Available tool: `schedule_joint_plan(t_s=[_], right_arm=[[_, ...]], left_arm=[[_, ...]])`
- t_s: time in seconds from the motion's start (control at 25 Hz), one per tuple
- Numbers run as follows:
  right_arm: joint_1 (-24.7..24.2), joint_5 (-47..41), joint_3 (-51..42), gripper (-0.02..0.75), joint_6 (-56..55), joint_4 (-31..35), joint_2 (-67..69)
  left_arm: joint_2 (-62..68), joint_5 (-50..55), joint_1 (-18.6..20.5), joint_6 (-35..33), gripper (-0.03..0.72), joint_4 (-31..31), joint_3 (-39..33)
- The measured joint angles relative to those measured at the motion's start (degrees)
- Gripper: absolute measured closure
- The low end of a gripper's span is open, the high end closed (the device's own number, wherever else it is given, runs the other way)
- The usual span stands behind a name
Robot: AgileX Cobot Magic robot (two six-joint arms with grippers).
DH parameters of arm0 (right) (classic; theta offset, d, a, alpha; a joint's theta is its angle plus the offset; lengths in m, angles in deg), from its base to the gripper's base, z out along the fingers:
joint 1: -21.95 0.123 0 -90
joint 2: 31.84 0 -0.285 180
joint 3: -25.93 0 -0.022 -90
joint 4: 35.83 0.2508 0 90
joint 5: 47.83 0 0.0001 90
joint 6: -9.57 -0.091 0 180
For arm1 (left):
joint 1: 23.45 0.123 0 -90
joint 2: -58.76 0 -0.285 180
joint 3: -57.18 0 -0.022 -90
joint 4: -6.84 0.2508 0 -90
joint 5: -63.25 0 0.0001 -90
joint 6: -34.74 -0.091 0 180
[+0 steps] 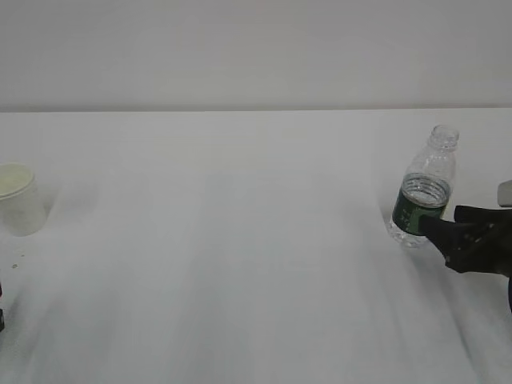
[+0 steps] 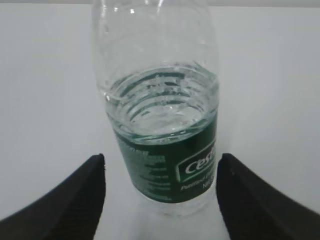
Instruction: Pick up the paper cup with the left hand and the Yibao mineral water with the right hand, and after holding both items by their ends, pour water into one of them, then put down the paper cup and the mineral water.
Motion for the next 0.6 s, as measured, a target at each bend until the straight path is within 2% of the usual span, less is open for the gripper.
schedule_joint_plan(t_s=[0.6], right_arm=[[0.0, 0.0, 0.4, 0.213, 0.5, 1.9, 1.1]], left_arm=[[0.0, 0.0, 0.0, 0.0, 0.211, 0.0, 0.0]])
